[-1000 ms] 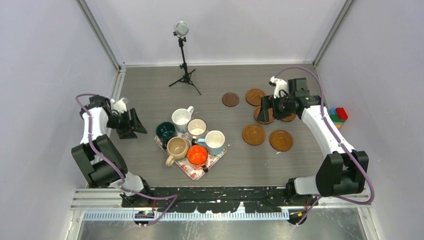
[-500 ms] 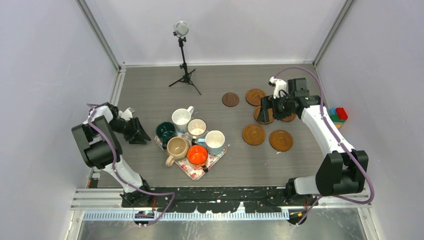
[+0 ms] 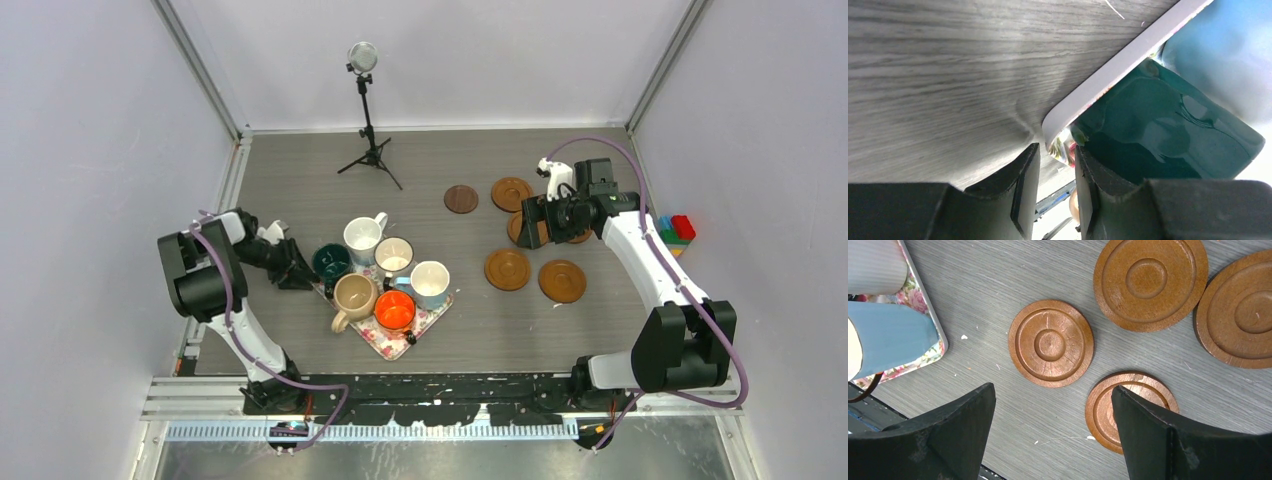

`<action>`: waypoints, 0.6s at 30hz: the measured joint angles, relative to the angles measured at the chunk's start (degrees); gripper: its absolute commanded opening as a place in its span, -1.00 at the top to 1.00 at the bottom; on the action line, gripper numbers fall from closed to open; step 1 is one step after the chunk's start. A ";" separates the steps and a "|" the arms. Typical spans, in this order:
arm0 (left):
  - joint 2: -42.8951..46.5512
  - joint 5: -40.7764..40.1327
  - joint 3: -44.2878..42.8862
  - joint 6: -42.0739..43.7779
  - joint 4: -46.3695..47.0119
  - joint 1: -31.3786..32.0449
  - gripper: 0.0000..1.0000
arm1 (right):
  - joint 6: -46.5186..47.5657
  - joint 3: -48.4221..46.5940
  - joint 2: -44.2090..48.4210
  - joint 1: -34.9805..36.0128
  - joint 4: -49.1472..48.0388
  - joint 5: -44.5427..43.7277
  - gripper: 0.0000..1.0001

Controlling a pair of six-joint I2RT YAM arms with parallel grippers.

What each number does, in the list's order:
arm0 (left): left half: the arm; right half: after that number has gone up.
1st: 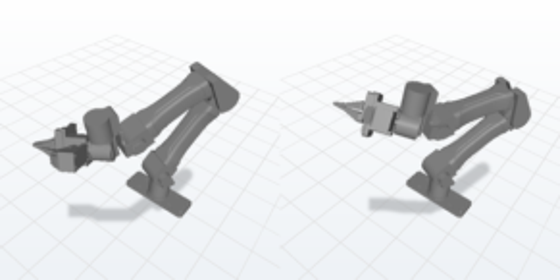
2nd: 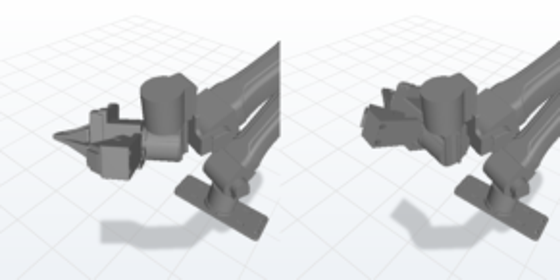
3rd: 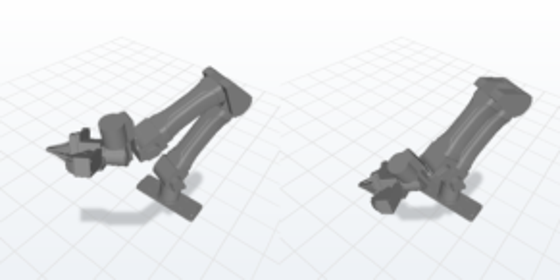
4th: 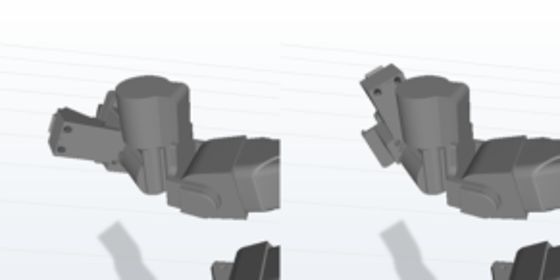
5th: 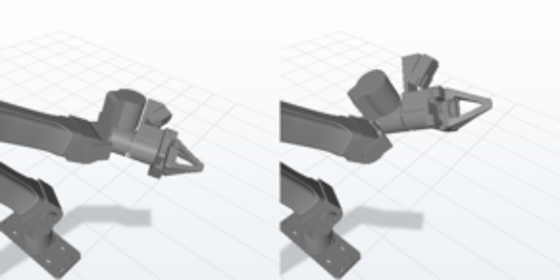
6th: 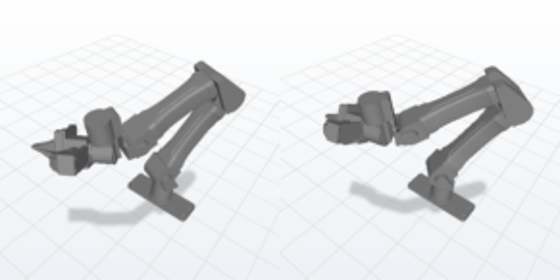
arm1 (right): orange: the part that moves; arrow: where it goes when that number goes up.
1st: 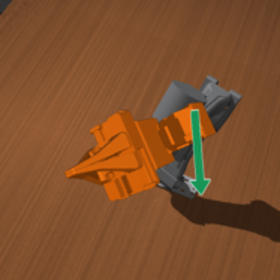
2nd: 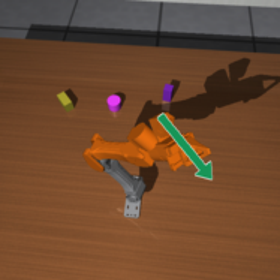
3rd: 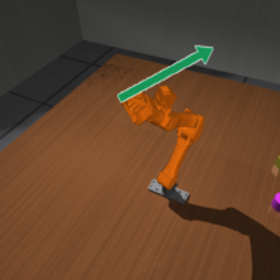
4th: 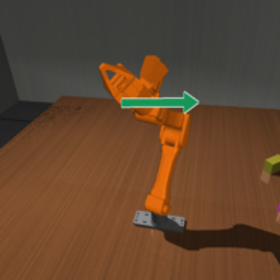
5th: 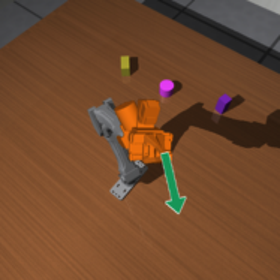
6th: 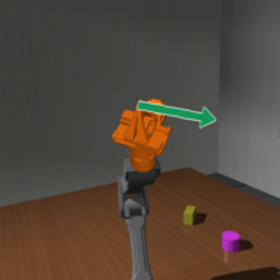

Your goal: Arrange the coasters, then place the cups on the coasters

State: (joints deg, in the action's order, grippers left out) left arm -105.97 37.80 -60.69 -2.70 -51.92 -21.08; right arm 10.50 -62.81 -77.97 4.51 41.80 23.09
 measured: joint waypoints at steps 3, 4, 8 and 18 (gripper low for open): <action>-0.50 0.26 0.68 -1.25 1.62 1.18 0.35 | 0.24 0.02 0.13 0.00 0.44 -0.42 -0.80; -0.79 0.44 1.01 -1.68 2.51 1.60 0.37 | 0.33 0.02 0.20 0.00 0.52 -0.57 -0.80; -1.68 1.27 1.09 -3.45 3.17 1.92 0.48 | 0.57 0.02 0.35 0.00 0.66 -1.14 -0.80; -6.69 7.91 -0.94 -10.34 6.36 3.45 0.56 | 1.22 0.02 0.35 0.00 0.70 -2.14 -0.80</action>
State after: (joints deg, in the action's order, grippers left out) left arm -112.66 45.71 -61.63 -13.04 -45.56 -17.63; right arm 11.73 -62.78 -77.62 4.51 42.50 20.95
